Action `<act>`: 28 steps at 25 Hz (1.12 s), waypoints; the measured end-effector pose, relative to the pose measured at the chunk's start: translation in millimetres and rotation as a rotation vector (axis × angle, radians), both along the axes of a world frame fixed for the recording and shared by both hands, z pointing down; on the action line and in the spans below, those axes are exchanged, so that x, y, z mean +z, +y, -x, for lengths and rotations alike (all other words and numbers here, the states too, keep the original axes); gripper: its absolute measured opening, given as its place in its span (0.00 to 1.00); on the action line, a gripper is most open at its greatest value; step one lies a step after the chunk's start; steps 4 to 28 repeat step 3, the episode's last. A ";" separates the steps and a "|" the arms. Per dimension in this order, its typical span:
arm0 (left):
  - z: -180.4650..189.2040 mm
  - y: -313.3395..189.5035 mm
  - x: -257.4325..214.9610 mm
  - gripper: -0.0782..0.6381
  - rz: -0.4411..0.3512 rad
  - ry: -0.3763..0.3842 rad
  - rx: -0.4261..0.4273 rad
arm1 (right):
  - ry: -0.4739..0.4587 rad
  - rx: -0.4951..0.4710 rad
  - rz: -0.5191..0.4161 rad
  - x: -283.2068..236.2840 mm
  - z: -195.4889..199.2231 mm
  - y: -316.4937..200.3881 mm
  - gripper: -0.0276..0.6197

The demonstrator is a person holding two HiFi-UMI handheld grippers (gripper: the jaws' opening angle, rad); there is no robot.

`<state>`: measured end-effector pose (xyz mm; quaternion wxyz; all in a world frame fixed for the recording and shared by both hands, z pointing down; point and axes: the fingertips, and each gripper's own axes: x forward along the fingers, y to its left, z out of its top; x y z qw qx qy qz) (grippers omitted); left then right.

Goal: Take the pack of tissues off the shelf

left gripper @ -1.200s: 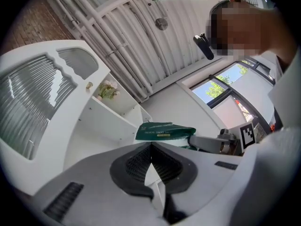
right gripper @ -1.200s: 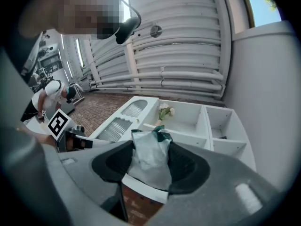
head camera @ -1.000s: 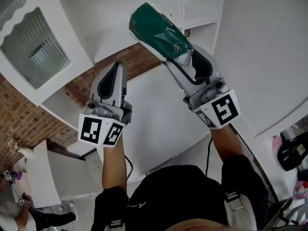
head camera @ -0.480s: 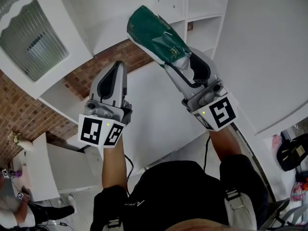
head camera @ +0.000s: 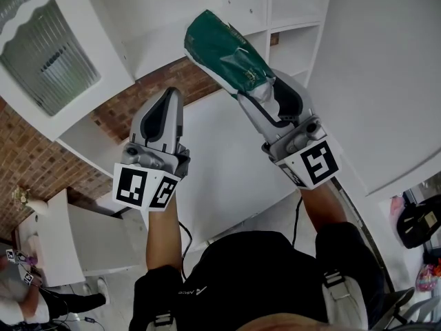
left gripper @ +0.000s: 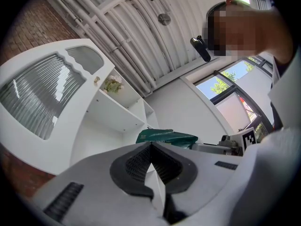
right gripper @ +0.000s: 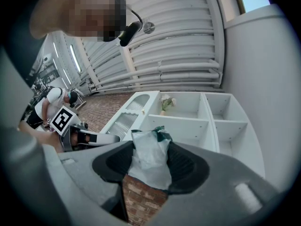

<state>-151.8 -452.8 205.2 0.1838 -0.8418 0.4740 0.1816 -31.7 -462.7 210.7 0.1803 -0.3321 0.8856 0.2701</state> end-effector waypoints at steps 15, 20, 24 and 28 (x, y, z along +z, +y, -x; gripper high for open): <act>1.1 0.2 0.3 0.11 -0.001 0.001 -0.002 | 0.000 0.000 -0.001 0.0 -0.1 0.2 0.39; 1.1 0.2 0.3 0.11 -0.001 0.001 -0.002 | 0.000 0.000 -0.001 0.0 -0.1 0.2 0.39; 1.1 0.2 0.3 0.11 -0.001 0.001 -0.002 | 0.000 0.000 -0.001 0.0 -0.1 0.2 0.39; 1.1 0.2 0.3 0.11 -0.001 0.001 -0.002 | 0.000 0.000 -0.001 0.0 -0.1 0.2 0.39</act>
